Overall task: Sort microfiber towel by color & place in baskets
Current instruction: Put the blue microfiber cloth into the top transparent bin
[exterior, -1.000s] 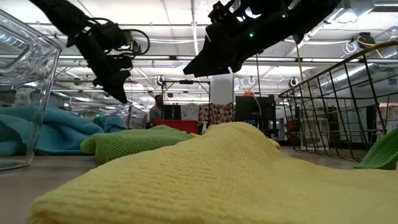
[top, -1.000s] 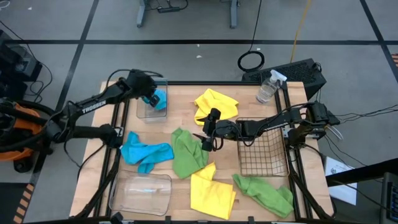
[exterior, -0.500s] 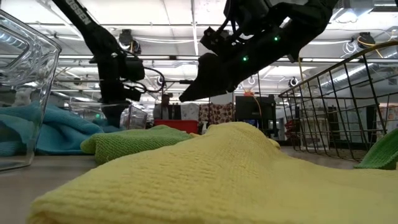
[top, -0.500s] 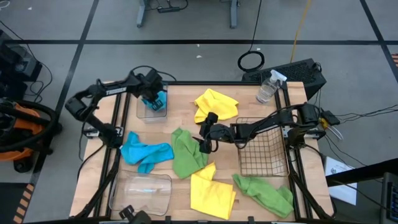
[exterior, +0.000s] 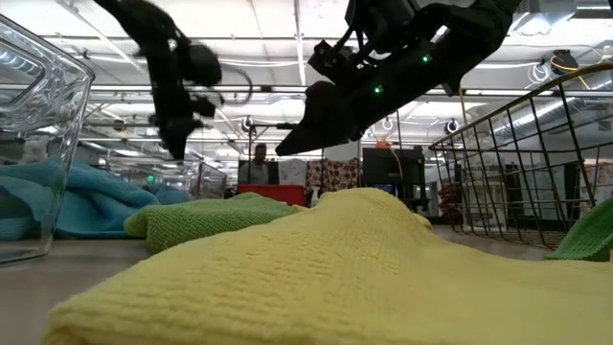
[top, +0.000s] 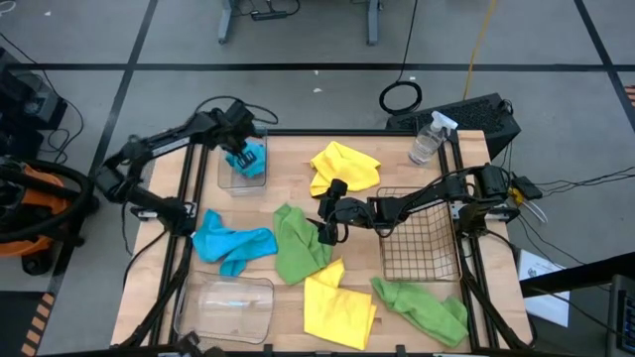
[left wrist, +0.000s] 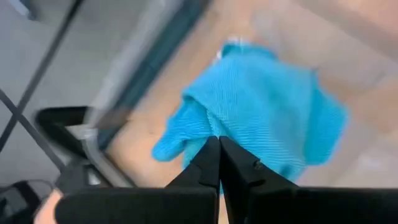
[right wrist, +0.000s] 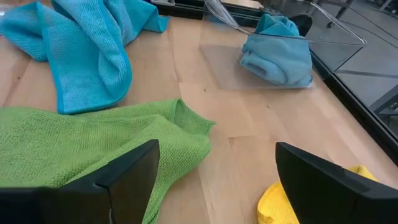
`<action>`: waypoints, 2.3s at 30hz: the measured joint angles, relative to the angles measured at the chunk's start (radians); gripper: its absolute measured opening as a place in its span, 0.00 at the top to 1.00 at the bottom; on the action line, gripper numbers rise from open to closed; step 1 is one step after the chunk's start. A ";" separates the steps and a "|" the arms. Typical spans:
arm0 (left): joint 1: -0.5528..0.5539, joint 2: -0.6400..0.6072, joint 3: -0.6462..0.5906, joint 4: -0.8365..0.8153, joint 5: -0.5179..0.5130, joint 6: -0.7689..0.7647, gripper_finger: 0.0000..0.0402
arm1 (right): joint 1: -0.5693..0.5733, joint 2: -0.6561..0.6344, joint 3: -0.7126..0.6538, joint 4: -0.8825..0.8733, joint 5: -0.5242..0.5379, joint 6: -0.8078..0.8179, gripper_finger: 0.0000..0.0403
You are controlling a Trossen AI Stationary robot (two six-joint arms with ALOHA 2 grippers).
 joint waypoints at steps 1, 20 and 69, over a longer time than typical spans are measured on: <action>-0.010 -0.033 0.011 -0.018 0.000 -0.027 0.98 | 0.002 0.000 0.000 0.000 0.000 0.001 0.23; -0.702 -0.430 0.010 -0.310 0.174 -0.571 0.98 | 0.004 0.000 0.000 0.002 0.000 -0.003 0.23; -1.075 0.024 -0.418 0.133 0.074 -0.732 0.90 | 0.075 0.000 0.000 0.024 0.002 0.061 0.23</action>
